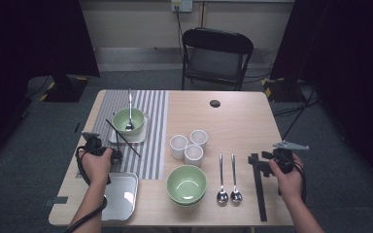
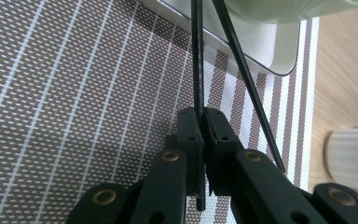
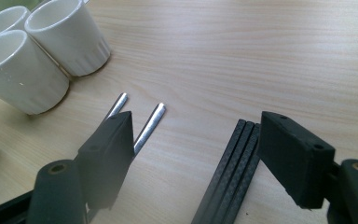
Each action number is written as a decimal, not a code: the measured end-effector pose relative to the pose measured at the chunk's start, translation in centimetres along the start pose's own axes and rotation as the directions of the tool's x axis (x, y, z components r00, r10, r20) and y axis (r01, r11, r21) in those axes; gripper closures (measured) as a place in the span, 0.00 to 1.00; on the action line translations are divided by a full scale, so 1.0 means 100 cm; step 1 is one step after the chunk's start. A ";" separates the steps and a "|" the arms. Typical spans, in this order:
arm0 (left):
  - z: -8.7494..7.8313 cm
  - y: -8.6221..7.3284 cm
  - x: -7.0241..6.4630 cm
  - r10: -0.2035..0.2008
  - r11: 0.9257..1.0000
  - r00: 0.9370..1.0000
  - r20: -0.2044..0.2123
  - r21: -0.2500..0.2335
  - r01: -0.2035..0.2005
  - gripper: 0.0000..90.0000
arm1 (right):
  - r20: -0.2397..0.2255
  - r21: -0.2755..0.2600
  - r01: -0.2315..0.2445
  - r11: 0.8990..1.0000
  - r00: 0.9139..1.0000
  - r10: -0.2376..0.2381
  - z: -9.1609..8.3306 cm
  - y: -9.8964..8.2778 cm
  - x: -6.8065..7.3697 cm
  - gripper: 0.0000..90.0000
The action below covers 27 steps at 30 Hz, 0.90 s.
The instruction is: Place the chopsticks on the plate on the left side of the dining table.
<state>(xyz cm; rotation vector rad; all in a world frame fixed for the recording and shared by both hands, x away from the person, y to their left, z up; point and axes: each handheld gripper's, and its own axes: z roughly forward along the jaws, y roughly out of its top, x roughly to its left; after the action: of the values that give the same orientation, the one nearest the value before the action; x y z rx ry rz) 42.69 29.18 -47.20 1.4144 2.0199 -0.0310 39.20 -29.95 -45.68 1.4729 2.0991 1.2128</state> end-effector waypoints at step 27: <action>0.012 0.000 -0.015 -0.015 1.000 0.998 0.059 0.003 0.015 0.89 | -0.006 -0.004 -0.011 1.000 1.000 0.011 0.000 -0.002 -0.001 0.29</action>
<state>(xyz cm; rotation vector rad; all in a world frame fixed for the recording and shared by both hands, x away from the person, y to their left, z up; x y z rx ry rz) 43.61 27.51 -47.32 1.3845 1.9829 -0.0808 39.19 -30.07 -45.86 1.4826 2.0942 1.2262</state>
